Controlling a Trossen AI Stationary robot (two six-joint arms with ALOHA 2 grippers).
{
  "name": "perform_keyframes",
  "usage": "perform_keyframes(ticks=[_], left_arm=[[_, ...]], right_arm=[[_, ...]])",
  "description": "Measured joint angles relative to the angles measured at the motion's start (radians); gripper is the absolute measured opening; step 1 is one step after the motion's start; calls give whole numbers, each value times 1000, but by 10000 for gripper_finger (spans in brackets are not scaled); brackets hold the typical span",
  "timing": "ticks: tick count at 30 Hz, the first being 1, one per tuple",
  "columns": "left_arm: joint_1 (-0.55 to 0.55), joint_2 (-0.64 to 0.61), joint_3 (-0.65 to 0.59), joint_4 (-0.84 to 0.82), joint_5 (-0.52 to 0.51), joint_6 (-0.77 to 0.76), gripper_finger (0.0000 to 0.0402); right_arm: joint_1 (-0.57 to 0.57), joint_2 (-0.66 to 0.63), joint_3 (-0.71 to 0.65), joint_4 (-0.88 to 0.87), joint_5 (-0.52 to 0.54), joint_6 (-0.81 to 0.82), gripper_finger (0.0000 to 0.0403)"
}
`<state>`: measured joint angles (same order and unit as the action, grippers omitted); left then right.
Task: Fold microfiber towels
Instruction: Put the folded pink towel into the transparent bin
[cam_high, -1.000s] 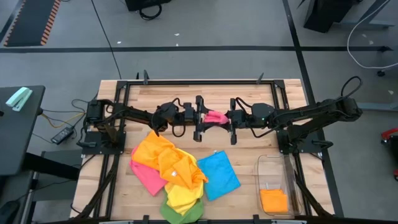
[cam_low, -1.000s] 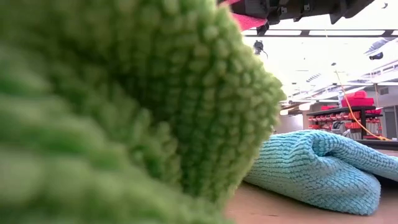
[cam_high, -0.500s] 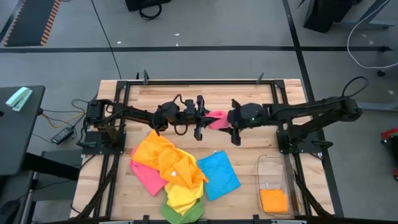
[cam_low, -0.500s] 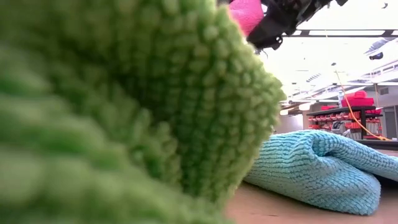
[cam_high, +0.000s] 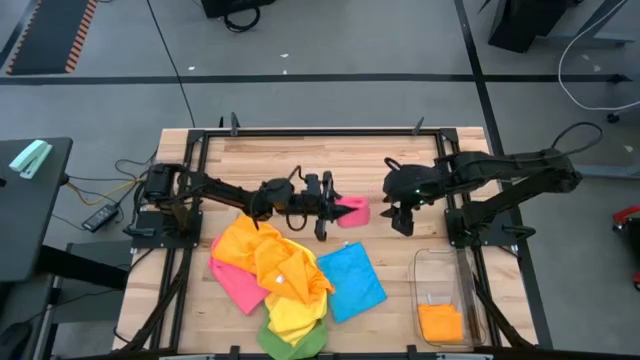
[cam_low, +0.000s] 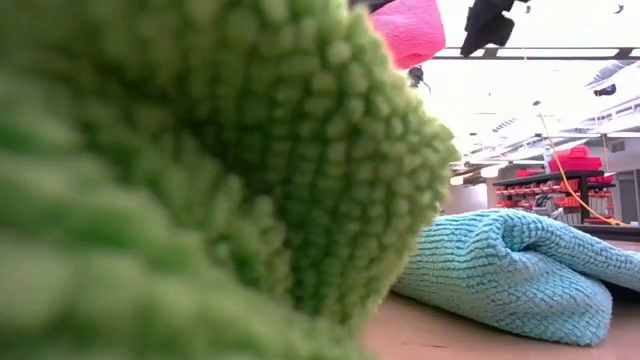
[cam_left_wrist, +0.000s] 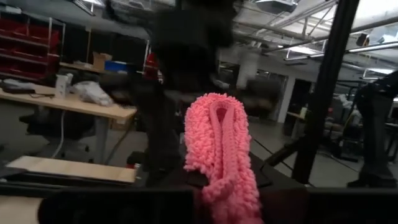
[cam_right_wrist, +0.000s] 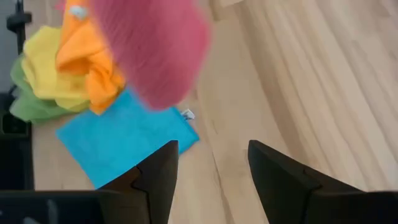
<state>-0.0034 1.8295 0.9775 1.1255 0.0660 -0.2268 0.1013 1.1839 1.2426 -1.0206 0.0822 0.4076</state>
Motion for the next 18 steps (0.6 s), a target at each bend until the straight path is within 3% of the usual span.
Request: perform_keyframes(ticks=[8,18], left_arm=[[-76,100,55,29,-14,-81,45],[-169,288,334,-201,-10,-46,32]], right_arm=[[0,0,6,-103,23,60,202],[0,-5,5,-127,83,102,202]])
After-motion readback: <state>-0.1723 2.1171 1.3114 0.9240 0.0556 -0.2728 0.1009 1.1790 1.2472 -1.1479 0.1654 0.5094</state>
